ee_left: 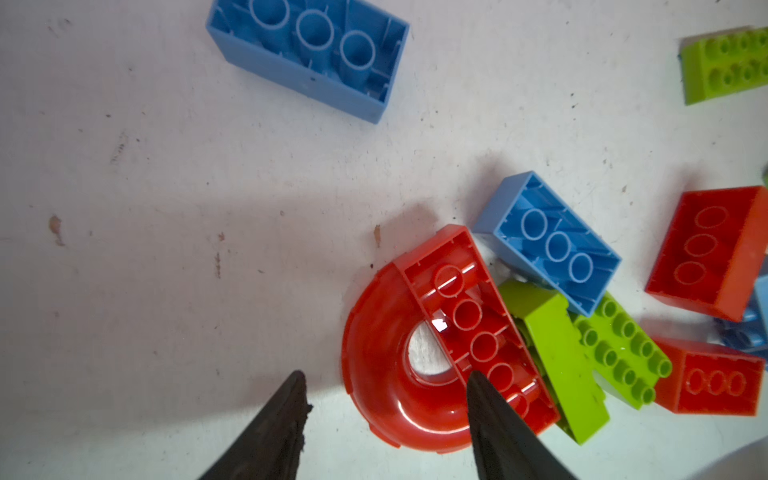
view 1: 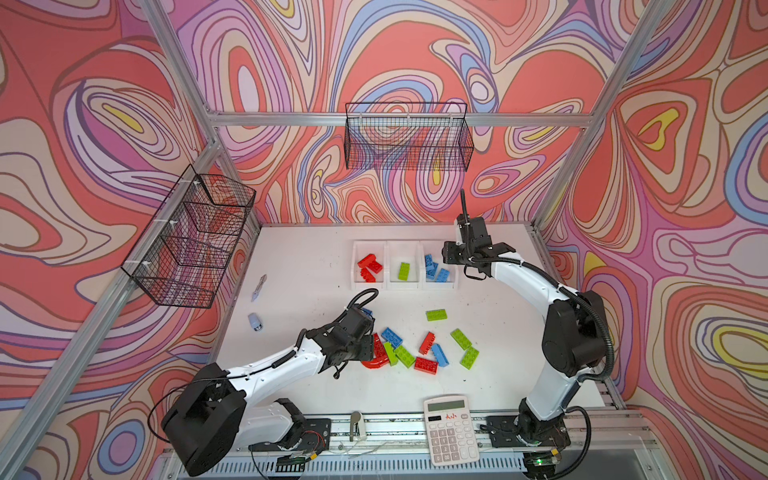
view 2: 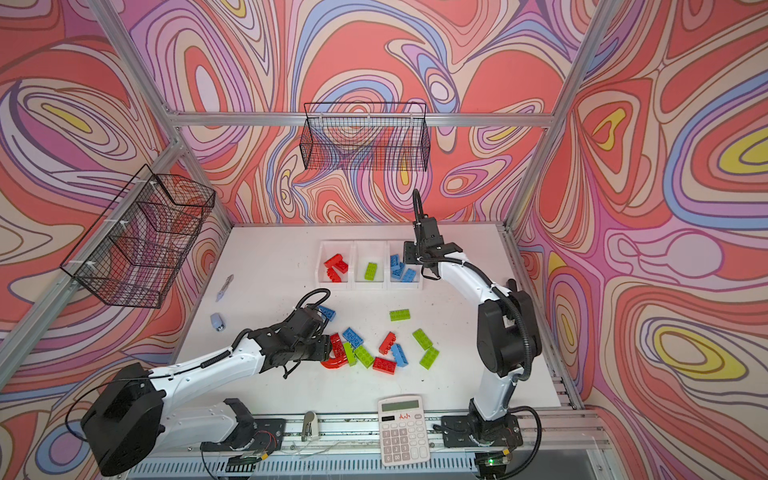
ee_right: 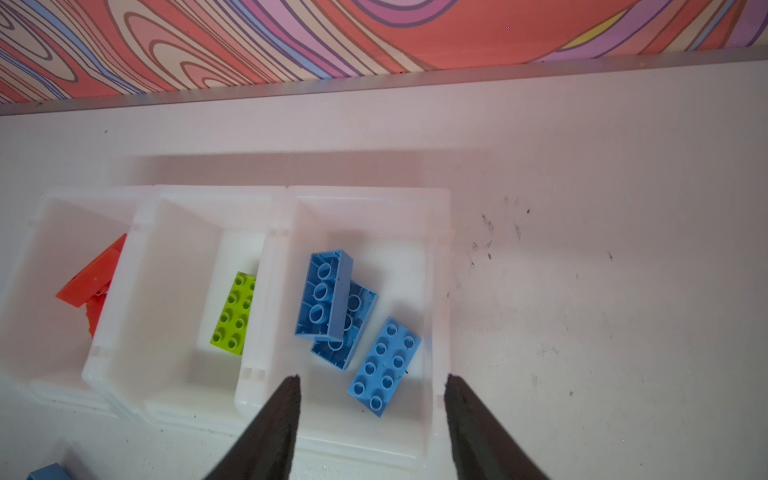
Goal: Sort the legos into containers by color
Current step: 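Lower the left gripper onto the red brick lying on the red arch piece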
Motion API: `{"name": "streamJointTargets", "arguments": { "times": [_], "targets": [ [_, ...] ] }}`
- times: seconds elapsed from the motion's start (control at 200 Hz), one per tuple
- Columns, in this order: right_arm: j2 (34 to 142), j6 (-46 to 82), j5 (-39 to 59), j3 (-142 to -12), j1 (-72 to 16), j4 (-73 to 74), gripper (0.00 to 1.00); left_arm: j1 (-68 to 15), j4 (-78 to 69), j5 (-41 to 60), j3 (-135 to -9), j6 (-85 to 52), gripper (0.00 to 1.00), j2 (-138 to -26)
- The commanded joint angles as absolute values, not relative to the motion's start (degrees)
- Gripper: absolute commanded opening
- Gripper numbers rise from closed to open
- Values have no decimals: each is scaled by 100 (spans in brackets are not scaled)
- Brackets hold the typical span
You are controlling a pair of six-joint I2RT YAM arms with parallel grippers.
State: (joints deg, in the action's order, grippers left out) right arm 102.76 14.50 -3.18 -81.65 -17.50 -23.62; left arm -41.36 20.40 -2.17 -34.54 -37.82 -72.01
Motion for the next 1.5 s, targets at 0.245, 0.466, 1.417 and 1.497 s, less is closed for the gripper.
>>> {"name": "streamJointTargets", "arguments": {
  "times": [0.245, 0.466, 1.417, 1.497],
  "targets": [
    [9958, 1477, -345, -7906, -1670, -2290, 59, -4263, 2612, -532, -3732, -3572, 61, -7556],
    [9882, 1468, -345, -7812, -1656, -2285, 59, -4271, 3285, -496, -4615, -1704, 60, -7421],
    [8876, 1649, -17, -6454, -1407, -1713, 59, -4526, 2914, -54, -4994, 4966, 68, -8763],
    [8819, 1745, 46, -6273, -1412, -1601, 59, -4565, 2804, -73, -5044, 5128, 69, -8886]
  ]
}}
